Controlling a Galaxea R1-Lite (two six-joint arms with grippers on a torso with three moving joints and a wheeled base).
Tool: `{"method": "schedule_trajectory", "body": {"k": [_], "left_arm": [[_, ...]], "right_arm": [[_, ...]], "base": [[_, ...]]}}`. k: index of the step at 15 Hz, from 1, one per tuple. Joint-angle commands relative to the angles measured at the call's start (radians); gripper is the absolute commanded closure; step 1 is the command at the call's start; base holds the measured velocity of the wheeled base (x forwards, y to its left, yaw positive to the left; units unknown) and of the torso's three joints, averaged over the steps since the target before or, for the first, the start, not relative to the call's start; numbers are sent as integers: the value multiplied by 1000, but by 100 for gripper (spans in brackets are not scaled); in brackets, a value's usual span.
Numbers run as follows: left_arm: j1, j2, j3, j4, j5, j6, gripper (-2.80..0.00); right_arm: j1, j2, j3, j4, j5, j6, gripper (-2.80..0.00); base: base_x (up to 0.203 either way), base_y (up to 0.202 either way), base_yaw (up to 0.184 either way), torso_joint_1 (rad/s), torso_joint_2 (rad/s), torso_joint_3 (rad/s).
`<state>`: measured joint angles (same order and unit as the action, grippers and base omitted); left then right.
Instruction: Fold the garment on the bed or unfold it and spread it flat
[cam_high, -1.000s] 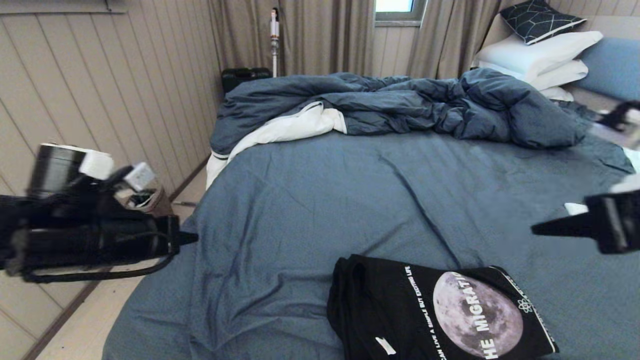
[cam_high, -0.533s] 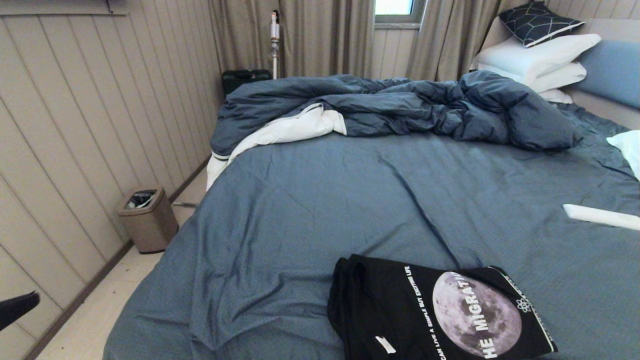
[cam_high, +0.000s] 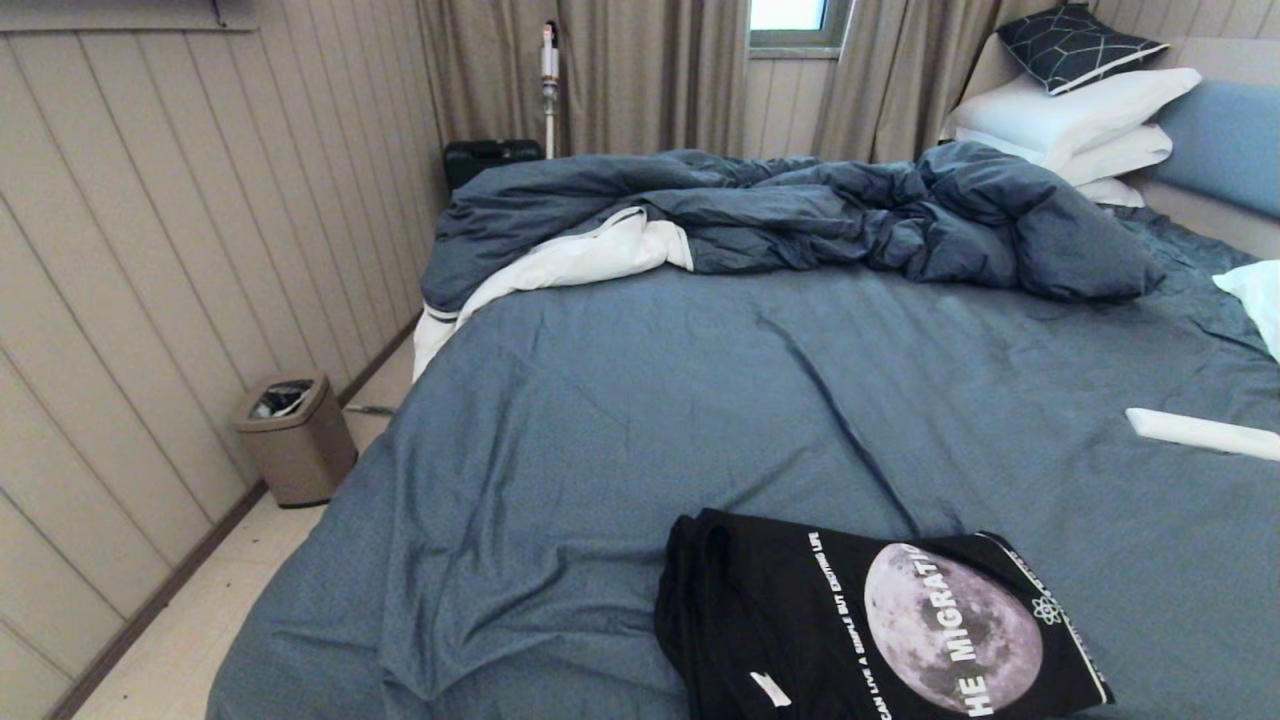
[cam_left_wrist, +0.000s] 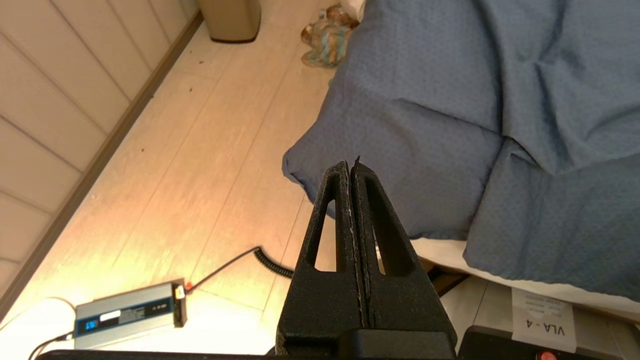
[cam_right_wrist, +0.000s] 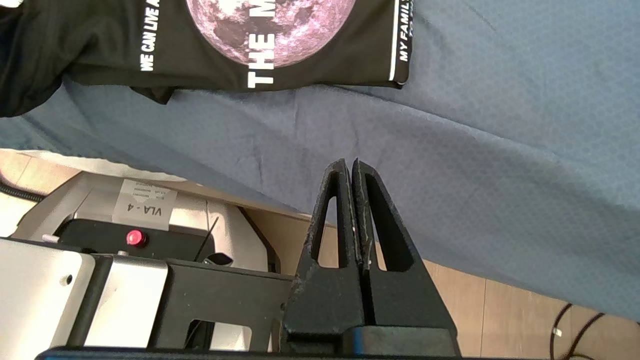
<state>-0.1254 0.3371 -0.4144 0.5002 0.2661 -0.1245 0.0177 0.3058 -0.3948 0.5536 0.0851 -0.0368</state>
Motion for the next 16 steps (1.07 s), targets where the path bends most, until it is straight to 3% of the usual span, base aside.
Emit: {"method": "schedule_trajectory", "body": {"k": [1, 11, 13, 16], "left_arm": [[1, -20, 3, 3, 2, -1, 0], [1, -20, 3, 3, 2, -1, 0], [39, -83, 83, -131, -73, 40, 0], [105, -305, 375, -418, -206, 104, 0]], "right_arm": [[2, -33, 8, 3, 1, 0, 0], [2, -33, 8, 3, 1, 0, 0], [-3, -97, 89, -147, -27, 4, 0], [-11, -283, 366, -503, -74, 15, 0]], "base": [[0, 0, 0, 0, 0, 0], [0, 0, 0, 0, 0, 0], [0, 0, 0, 0, 0, 0], [0, 0, 0, 0, 0, 0]]}}
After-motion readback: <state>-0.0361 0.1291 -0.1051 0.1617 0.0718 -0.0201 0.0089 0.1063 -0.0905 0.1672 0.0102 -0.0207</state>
